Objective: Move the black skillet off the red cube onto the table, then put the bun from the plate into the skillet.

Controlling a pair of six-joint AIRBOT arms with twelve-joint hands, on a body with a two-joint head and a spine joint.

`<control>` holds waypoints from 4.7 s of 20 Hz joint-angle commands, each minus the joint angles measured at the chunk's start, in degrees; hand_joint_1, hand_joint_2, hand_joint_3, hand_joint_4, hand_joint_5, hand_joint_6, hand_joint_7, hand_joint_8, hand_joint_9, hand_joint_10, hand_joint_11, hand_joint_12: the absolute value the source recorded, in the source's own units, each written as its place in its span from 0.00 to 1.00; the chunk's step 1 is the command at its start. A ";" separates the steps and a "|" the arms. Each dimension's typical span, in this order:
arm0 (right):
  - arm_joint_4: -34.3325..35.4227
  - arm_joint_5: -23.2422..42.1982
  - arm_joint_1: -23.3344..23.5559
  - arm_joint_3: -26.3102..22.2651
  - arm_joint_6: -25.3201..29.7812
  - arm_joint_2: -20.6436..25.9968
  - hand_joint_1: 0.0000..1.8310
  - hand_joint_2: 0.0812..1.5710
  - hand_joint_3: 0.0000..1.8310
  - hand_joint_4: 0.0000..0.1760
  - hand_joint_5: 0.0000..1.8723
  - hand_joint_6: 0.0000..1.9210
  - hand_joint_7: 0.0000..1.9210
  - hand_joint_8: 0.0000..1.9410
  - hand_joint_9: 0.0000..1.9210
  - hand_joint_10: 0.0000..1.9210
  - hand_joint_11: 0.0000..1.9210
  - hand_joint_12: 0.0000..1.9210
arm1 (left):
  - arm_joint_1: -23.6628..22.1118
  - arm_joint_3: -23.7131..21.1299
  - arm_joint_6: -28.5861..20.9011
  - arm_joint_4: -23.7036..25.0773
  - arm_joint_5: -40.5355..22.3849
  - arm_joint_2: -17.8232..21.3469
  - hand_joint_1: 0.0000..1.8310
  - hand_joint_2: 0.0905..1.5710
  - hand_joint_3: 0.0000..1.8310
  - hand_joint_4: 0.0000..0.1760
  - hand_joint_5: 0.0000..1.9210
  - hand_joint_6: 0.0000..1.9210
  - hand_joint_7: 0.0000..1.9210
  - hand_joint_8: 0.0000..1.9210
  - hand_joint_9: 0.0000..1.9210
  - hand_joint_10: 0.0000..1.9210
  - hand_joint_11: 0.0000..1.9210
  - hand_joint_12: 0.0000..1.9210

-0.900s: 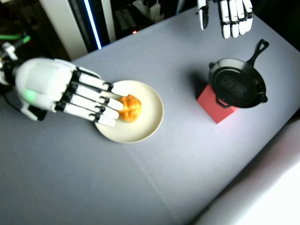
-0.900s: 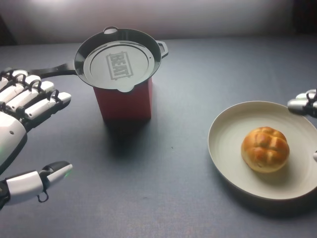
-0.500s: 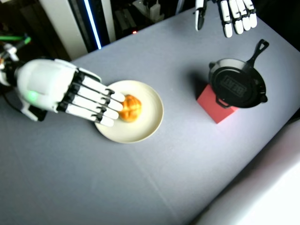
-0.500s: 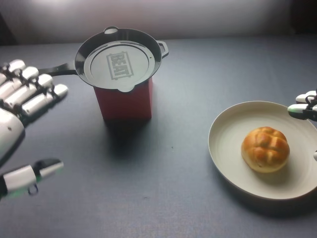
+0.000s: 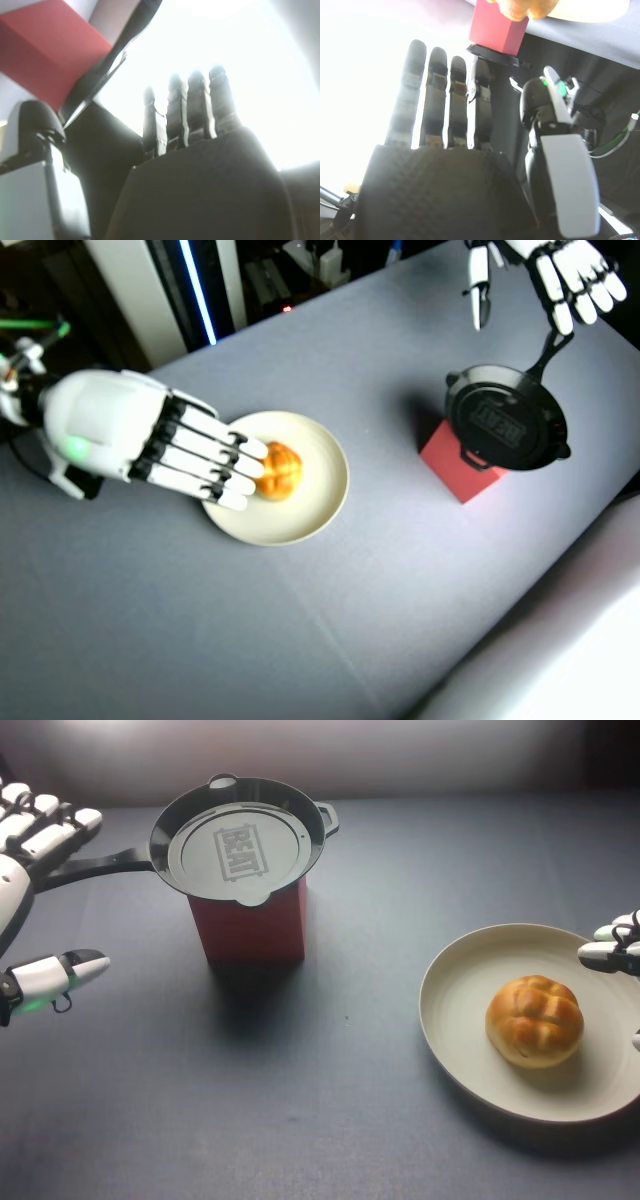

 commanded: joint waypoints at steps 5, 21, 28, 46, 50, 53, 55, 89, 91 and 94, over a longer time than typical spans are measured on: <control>0.37 6.54 0.36 0.25 0.18 0.03 0.33 0.83 0.00 0.00 0.30 0.00 0.25 0.00 0.25 0.00 0.19 0.19 | -4.55 5.83 1.73 -3.12 1.48 -2.30 0.45 0.62 0.00 0.63 0.14 0.00 0.13 0.00 0.10 0.00 0.03 0.03; -0.41 5.37 0.37 0.46 0.57 -0.36 0.32 0.84 0.00 0.00 0.29 0.00 0.27 0.00 0.26 0.00 0.14 0.32 | -13.96 20.33 5.31 -9.25 22.77 -11.21 0.62 0.73 0.00 0.00 0.39 0.52 0.47 0.46 0.51 0.06 0.27 0.48; -0.62 5.14 0.36 0.50 0.65 -0.50 0.28 0.86 0.00 0.00 0.29 0.00 0.27 0.00 0.28 0.00 0.14 0.36 | -14.78 20.92 1.67 -6.54 21.92 -13.11 0.61 0.82 0.00 0.07 0.51 1.00 0.67 1.00 0.80 1.00 0.81 1.00; -0.69 4.53 0.35 0.48 1.18 -1.30 0.20 0.90 0.00 0.08 0.30 0.00 0.31 0.00 0.30 0.00 0.19 0.30 | -4.50 8.35 -22.28 2.81 -15.41 -7.65 0.72 0.79 0.00 0.00 0.66 1.00 0.76 1.00 0.85 1.00 0.88 1.00; -0.63 4.35 0.35 0.49 1.22 -1.40 0.21 0.90 0.00 0.10 0.29 0.00 0.31 0.00 0.30 0.00 0.17 0.34 | -0.18 3.85 -22.41 8.34 -15.90 -5.00 0.75 0.78 0.00 0.00 0.67 1.00 0.75 1.00 0.84 1.00 0.85 1.00; -0.59 4.32 0.35 0.52 1.30 -1.40 0.22 0.90 0.00 0.15 0.29 0.00 0.30 0.00 0.30 0.00 0.16 0.34 | 3.11 0.29 -22.40 13.99 -13.74 -2.18 0.72 0.79 0.00 0.00 0.65 1.00 0.77 1.00 0.85 1.00 0.85 1.00; -0.58 4.32 0.35 0.58 1.32 -1.40 0.22 0.90 0.00 0.11 0.30 0.00 0.30 0.00 0.29 0.00 0.15 0.34 | 4.07 -1.30 -22.40 17.80 -9.80 -0.17 0.69 0.79 0.00 0.00 0.67 1.00 0.79 1.00 0.86 1.00 0.86 1.00; -16.06 -17.15 17.05 7.63 2.76 -2.09 0.48 0.63 0.00 0.49 0.27 0.00 0.27 0.00 0.29 0.01 0.07 0.58 | 7.50 -11.08 -10.23 22.10 -9.86 7.61 0.37 0.56 0.00 1.00 0.00 0.00 0.00 0.00 0.00 0.00 0.00 0.00; -19.30 -22.46 20.29 9.31 2.76 -3.81 0.48 0.65 0.00 0.66 0.26 0.00 0.27 0.00 0.27 0.00 0.01 0.64 | 7.68 -11.19 -10.65 22.35 -10.35 7.66 0.38 0.56 0.00 1.00 0.00 0.00 0.00 0.00 0.00 0.00 0.00 0.00; -22.66 -29.05 23.46 11.85 2.76 -6.66 0.53 0.68 0.00 0.35 0.38 0.02 0.40 0.02 0.36 0.02 0.02 0.66 | 7.82 -11.19 -11.22 22.45 -10.52 7.66 0.38 0.57 0.00 0.98 0.00 0.00 0.00 0.00 0.00 0.00 0.00 0.00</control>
